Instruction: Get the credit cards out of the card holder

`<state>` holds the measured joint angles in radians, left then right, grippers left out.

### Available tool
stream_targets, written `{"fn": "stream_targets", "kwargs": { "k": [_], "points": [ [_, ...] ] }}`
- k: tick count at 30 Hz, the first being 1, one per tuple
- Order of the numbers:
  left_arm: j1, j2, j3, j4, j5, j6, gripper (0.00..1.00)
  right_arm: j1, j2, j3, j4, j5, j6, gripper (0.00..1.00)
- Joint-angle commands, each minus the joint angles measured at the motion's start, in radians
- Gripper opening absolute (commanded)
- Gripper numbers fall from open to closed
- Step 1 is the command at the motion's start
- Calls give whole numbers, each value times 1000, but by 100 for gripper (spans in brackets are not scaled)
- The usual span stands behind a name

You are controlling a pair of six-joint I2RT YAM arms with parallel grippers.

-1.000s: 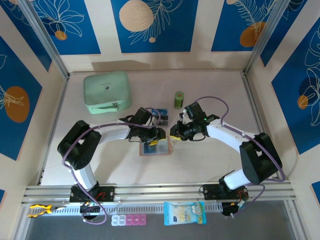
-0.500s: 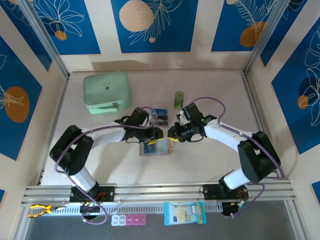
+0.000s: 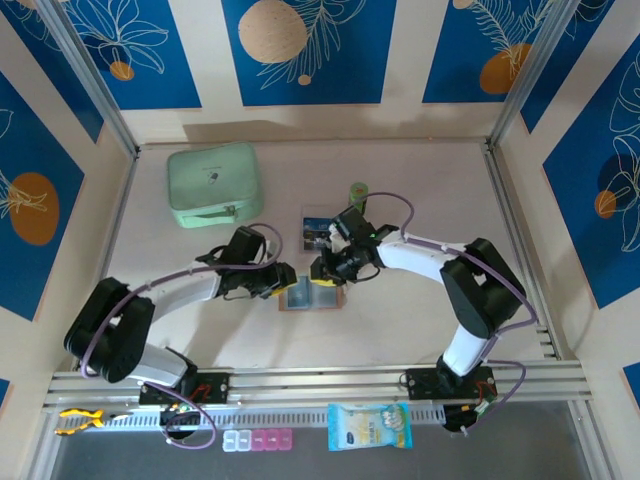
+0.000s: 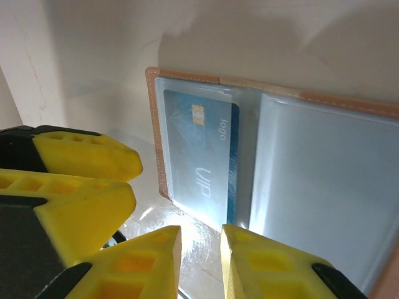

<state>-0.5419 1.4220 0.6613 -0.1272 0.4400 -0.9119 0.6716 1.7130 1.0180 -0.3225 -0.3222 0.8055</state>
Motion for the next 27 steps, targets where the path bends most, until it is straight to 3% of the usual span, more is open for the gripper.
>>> {"fn": "stream_targets", "kwargs": {
  "k": [1, 8, 13, 27],
  "points": [
    [24, -25, -37, 1, 4, -8, 40, 19, 43, 43, 0, -30, 5, 25],
    [34, 16, -51, 58, 29, -17, 20, 32, 82, 41, 14, -17, 11, 23],
    [35, 54, -43, 83, 38, -16, 11, 33, 89, 31, 20, -15, 9, 21],
    [39, 117, -45, 59, 25, 22, 4, 34, 141, 59, 23, -36, 4, 21]
  ]
}}
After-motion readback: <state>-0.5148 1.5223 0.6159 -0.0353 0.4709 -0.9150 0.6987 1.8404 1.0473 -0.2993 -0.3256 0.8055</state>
